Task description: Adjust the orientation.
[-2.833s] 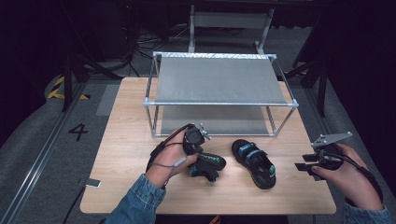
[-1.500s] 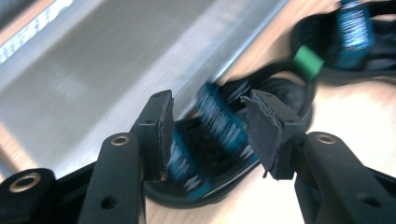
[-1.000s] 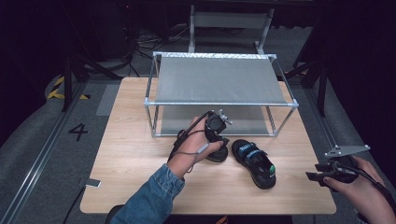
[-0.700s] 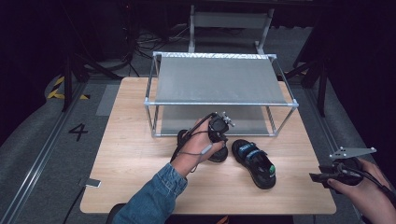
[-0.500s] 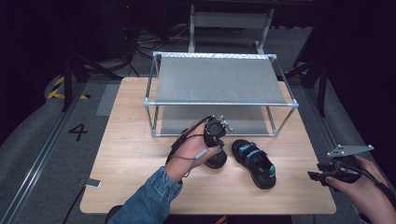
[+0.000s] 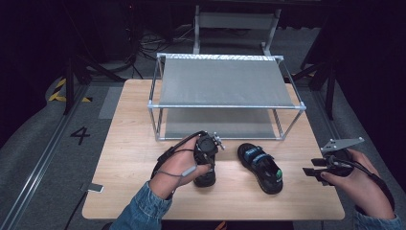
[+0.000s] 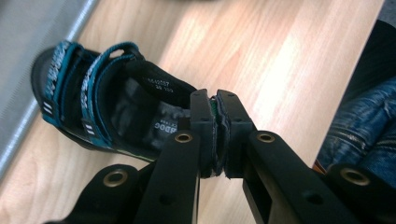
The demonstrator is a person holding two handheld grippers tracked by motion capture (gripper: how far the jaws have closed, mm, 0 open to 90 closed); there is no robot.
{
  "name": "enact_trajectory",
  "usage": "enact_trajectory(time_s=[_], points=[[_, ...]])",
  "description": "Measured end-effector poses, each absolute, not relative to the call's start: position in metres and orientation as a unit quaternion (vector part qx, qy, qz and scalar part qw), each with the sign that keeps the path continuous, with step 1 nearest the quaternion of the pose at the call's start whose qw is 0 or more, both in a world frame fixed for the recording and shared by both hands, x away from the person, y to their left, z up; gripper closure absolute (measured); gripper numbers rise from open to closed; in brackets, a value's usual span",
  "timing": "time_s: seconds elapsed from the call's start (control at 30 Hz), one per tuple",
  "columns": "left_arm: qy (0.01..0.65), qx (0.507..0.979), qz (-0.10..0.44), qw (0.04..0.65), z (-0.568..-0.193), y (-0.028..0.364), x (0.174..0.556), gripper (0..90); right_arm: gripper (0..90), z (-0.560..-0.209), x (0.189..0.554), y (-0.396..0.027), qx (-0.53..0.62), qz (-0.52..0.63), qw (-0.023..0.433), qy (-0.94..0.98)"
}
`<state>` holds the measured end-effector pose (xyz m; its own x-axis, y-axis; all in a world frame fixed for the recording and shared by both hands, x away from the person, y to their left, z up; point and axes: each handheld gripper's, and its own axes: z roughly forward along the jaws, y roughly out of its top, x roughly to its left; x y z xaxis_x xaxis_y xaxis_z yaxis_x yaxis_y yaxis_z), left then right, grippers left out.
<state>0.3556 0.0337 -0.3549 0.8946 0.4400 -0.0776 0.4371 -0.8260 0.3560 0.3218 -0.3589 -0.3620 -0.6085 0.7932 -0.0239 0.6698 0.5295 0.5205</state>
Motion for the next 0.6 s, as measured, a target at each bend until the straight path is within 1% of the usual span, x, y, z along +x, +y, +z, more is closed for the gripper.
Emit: enact_trajectory(time_s=[0.07, 0.13, 0.17, 0.2, 0.23, 0.27, 0.3, 0.4, 0.43, 0.5, 0.6], points=[[0.228, 0.956, 0.002, 0.183, -0.357, 0.035, 0.355, 85.7, 50.3, -0.362, 0.324, -0.355, 0.420, 0.237, 0.127, 0.866], [0.229, 0.953, 0.005, 0.198, -0.356, 0.037, 0.354, 82.0, 50.1, -0.363, 0.327, -0.353, 0.414, 0.236, 0.125, 0.870], [0.228, 0.952, 0.013, 0.206, -0.354, 0.037, 0.353, 78.1, 50.0, -0.363, 0.328, -0.352, 0.412, 0.236, 0.125, 0.872], [0.228, 0.952, 0.013, 0.206, -0.354, 0.037, 0.353, 70.4, 50.0, -0.363, 0.328, -0.352, 0.412, 0.236, 0.125, 0.872], [0.217, 0.952, 0.028, 0.215, -0.352, 0.038, 0.352, 70.4, 49.9, -0.364, 0.328, -0.351, 0.411, 0.236, 0.125, 0.872], [0.210, 0.950, 0.041, 0.229, -0.350, 0.038, 0.353, 62.2, 49.6, -0.363, 0.328, -0.351, 0.410, 0.235, 0.124, 0.872], [0.214, 0.946, 0.049, 0.239, -0.349, 0.039, 0.353, 56.5, 49.5, -0.363, 0.328, -0.351, 0.409, 0.234, 0.124, 0.873], [0.228, 0.942, 0.069, 0.235, -0.350, 0.042, 0.358, 49.9, 49.4, -0.362, 0.328, -0.351, 0.412, 0.234, 0.126, 0.872], [0.233, 0.943, 0.074, 0.227, -0.351, 0.043, 0.361, 48.5, 49.4, -0.362, 0.327, -0.351, 0.413, 0.234, 0.126, 0.871], [0.248, 0.941, 0.079, 0.216, -0.357, 0.045, 0.366, 48.6, 49.4, -0.362, 0.327, -0.352, 0.412, 0.235, 0.128, 0.871], [0.267, 0.939, 0.075, 0.201, -0.367, 0.048, 0.376, 50.4, 49.4, -0.361, 0.326, -0.353, 0.412, 0.233, 0.129, 0.872]])
